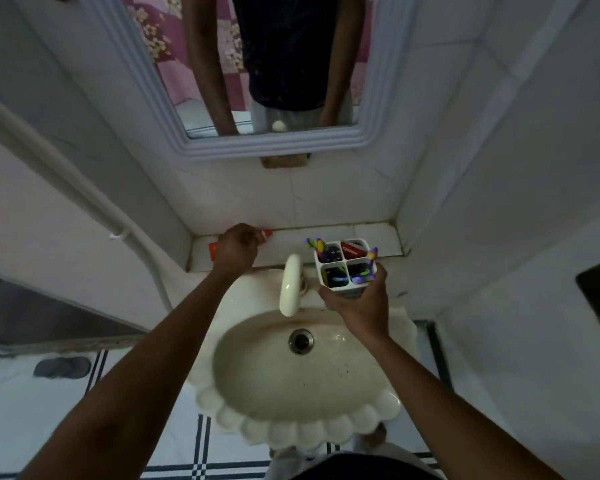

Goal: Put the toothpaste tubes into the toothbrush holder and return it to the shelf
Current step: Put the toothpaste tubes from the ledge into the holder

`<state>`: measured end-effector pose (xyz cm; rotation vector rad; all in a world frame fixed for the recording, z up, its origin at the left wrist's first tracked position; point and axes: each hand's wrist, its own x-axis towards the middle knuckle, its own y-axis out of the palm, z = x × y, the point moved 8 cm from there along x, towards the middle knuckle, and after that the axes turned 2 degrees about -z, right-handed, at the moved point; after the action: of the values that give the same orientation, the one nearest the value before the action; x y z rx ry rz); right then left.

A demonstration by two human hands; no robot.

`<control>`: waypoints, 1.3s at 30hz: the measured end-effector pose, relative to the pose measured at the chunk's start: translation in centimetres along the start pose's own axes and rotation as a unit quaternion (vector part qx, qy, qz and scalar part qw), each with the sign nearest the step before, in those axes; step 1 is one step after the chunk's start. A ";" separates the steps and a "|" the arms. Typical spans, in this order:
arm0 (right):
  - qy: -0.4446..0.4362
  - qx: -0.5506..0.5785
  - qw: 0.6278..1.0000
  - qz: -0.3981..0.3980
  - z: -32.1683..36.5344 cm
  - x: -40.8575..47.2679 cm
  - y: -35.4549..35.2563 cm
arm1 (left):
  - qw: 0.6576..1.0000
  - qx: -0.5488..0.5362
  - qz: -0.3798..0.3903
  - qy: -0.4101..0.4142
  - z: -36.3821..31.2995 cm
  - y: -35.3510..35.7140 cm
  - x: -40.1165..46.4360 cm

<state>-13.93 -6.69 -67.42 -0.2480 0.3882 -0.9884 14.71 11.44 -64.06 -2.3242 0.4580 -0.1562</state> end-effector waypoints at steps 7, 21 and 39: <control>-0.011 -0.019 1.000 -0.005 0.3 0.5 1.8 | 0.971 0.227 0.070 0.023 6.1 2.4 4.0; -0.016 -0.015 1.000 -0.003 1.2 1.1 2.0 | 0.996 0.063 0.067 0.015 2.2 -0.9 3.3; -0.018 -0.045 0.998 0.036 1.3 2.4 1.4 | 0.938 0.121 0.166 0.278 -18.1 -0.5 -6.9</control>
<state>-11.13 -7.99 -67.30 -0.3308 0.4066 -0.8952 4.00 2.41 -50.61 -1.9021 1.0409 -0.6749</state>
